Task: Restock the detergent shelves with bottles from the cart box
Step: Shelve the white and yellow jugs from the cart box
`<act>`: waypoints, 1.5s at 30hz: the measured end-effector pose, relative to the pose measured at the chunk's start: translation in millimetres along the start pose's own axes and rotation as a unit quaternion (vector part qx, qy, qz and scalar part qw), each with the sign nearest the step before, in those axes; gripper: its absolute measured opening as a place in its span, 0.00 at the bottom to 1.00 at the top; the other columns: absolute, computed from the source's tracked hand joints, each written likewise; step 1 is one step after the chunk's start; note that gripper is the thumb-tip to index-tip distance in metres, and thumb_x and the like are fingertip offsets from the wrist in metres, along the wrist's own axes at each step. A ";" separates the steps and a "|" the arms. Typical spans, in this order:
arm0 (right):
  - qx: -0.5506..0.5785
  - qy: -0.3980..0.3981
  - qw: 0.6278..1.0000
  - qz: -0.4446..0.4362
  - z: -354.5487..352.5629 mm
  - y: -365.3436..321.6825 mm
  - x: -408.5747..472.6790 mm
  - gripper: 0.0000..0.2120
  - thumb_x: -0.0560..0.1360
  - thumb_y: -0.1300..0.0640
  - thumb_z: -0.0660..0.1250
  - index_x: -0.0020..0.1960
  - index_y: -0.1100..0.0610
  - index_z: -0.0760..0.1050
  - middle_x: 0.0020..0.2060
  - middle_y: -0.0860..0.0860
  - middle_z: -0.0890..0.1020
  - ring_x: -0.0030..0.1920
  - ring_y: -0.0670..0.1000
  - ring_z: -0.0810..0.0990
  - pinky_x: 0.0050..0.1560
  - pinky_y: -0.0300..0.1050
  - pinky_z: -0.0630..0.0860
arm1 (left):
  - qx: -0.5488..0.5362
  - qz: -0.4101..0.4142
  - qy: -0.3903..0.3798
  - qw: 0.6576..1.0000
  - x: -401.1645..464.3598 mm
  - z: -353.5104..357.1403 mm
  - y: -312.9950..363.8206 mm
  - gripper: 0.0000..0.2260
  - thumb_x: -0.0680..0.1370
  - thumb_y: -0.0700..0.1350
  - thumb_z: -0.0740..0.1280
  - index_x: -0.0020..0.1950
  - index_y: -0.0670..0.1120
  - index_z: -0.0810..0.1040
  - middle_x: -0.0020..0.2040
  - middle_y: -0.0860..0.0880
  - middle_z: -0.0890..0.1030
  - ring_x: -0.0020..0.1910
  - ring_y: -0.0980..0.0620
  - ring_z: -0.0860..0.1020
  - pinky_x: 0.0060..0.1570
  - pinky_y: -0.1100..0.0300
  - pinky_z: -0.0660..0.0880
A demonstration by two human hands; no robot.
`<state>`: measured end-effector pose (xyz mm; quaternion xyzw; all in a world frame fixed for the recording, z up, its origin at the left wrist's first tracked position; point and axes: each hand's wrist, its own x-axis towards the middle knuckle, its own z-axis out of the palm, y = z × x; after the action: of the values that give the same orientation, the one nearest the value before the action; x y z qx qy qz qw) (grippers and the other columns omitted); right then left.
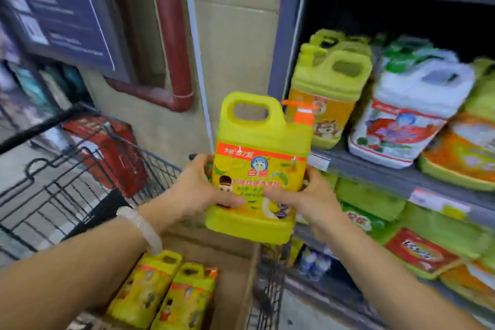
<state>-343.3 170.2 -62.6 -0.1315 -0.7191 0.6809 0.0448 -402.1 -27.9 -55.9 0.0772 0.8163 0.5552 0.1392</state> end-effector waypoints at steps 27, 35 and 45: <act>-0.055 0.182 0.924 -0.331 -169.7 -369.6 108.6 0.29 0.60 0.58 0.80 0.58 0.58 0.75 0.53 0.54 0.82 0.51 0.54 0.82 0.55 0.55 0.79 | -0.070 0.396 0.063 0.913 123.2 29.5 399.6 0.32 0.68 0.39 0.77 0.66 0.41 0.64 0.53 0.51 0.74 0.50 0.54 0.76 0.44 0.67 0.74; -0.119 0.183 0.926 -0.308 -160.8 -349.2 180.4 0.27 0.63 0.58 0.79 0.58 0.52 0.71 0.51 0.50 0.79 0.53 0.51 0.78 0.57 0.50 0.76 | -0.092 0.361 0.048 0.927 208.3 32.8 372.7 0.29 0.70 0.40 0.75 0.67 0.44 0.66 0.60 0.47 0.78 0.56 0.49 0.78 0.60 0.49 0.75; -0.267 0.232 0.896 -0.268 -144.3 -346.1 226.9 0.42 0.62 0.52 0.80 0.70 0.55 0.62 0.64 0.53 0.75 0.65 0.55 0.73 0.65 0.52 0.71 | 0.011 0.281 0.093 0.955 249.9 40.7 380.3 0.48 0.72 0.40 0.73 0.77 0.50 0.39 0.73 0.44 0.64 0.69 0.45 0.68 0.68 0.46 0.68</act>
<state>-570.6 353.3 264.2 -0.0950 -0.8510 0.3754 0.3548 -637.4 219.5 247.6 0.2528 0.7768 0.5680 -0.1000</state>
